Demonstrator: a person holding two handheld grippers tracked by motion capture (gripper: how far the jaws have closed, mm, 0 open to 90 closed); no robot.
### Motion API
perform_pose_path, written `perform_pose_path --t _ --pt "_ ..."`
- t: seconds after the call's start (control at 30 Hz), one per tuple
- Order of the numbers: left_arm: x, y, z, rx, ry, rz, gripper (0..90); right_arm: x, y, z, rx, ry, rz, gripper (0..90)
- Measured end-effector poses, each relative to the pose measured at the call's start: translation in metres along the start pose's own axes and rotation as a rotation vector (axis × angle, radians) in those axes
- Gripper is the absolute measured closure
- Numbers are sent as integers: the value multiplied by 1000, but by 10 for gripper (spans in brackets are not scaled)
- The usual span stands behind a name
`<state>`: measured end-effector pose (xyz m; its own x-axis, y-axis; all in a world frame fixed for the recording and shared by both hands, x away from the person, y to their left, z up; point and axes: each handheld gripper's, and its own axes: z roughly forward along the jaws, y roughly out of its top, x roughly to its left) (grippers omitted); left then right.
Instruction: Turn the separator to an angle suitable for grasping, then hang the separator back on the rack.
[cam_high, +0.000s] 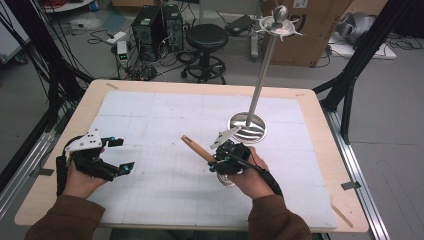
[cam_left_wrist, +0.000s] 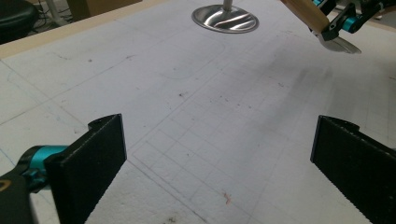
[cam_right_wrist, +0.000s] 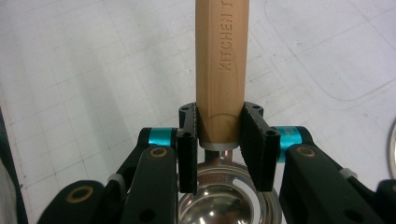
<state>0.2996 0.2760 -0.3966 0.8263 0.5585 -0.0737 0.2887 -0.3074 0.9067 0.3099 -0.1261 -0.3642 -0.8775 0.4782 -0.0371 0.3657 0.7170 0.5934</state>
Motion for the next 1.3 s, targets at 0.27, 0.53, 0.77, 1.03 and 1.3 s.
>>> perform_pose_path --t 0.27,0.53,0.77,1.03,1.3 --pt "1 0 1 -5 0 -4 40 -8 -7 -16 -60 -16 15 689" --pt "1 1 2 -1 -2 3 40 -14 -10 -32 -108 -46 0 689" --pt "0 1 3 7 1 3 40 -21 -18 -51 -177 -58 -11 689" --pt "-1 2 3 7 -1 3 40 -27 -23 -70 -246 -74 -15 688" --pt "-1 1 3 7 0 0 40 -34 -24 -93 -326 -114 -17 688"
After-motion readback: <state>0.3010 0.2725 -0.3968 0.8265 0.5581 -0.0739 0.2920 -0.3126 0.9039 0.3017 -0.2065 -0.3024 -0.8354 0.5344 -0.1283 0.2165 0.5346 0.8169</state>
